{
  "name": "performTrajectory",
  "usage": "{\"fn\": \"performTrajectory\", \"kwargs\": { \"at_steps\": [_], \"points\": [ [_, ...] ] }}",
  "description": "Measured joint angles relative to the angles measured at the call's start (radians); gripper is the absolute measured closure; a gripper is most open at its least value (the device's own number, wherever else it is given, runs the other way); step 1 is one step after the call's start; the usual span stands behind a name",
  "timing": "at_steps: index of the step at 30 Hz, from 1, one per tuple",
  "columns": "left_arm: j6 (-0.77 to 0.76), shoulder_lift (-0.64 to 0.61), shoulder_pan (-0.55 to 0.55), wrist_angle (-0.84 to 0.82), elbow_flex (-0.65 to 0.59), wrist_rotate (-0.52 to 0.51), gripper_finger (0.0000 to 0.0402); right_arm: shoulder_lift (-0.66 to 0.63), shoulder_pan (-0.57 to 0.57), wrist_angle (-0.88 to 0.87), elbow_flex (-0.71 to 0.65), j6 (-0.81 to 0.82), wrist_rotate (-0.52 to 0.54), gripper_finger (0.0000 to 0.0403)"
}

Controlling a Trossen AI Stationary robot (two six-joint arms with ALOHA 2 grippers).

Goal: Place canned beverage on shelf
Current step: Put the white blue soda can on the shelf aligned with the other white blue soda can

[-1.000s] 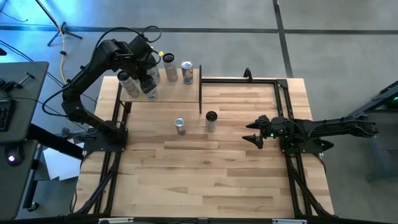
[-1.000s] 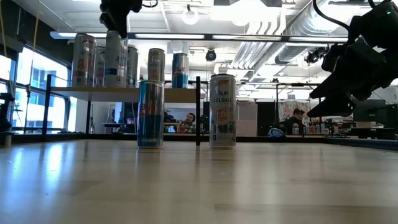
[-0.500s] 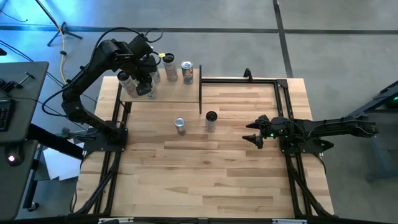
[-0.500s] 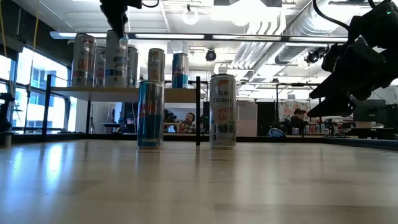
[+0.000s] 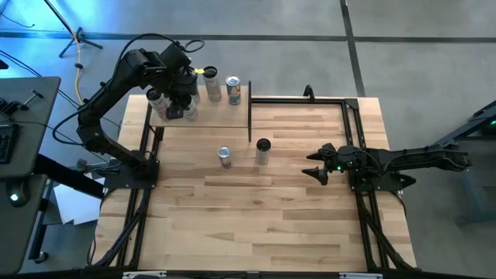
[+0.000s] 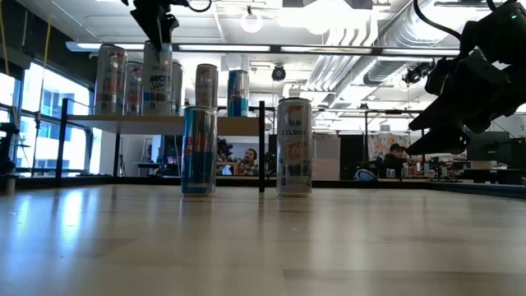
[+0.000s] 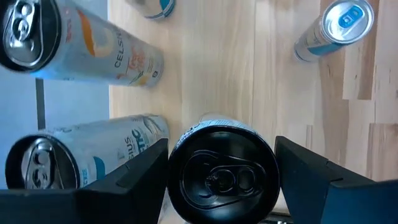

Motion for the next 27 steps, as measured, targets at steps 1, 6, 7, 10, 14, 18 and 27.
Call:
{"fn": "performTrajectory", "kwargs": {
  "at_steps": [1,6,7,10,14,18,27],
  "points": [
    [0.010,0.000,0.000,0.000,0.000,0.006,0.0167,0.000,0.000,0.000,0.000,0.000,0.000,0.0043],
    [0.026,0.000,0.000,0.000,0.000,0.041,0.0167,0.000,0.000,0.000,0.000,0.000,0.000,0.0043],
    [0.034,0.000,0.000,0.000,0.000,0.046,0.0167,0.000,0.000,0.000,0.000,0.000,0.000,0.0043],
    [0.091,0.000,0.000,-0.004,0.000,0.052,0.0167,0.000,0.000,0.000,0.000,0.000,-0.005,0.0043],
    [0.144,0.000,0.000,-0.014,0.000,0.054,0.0167,0.000,0.000,0.000,0.000,0.000,-0.005,0.0043],
    [0.148,0.000,0.000,-0.017,0.000,0.053,0.0167,0.000,0.000,0.000,0.000,0.000,-0.005,0.0043],
    [0.239,-0.006,0.000,-0.027,0.000,0.053,0.0167,0.000,0.000,0.000,0.000,0.000,-0.004,0.0043]
  ]
}}
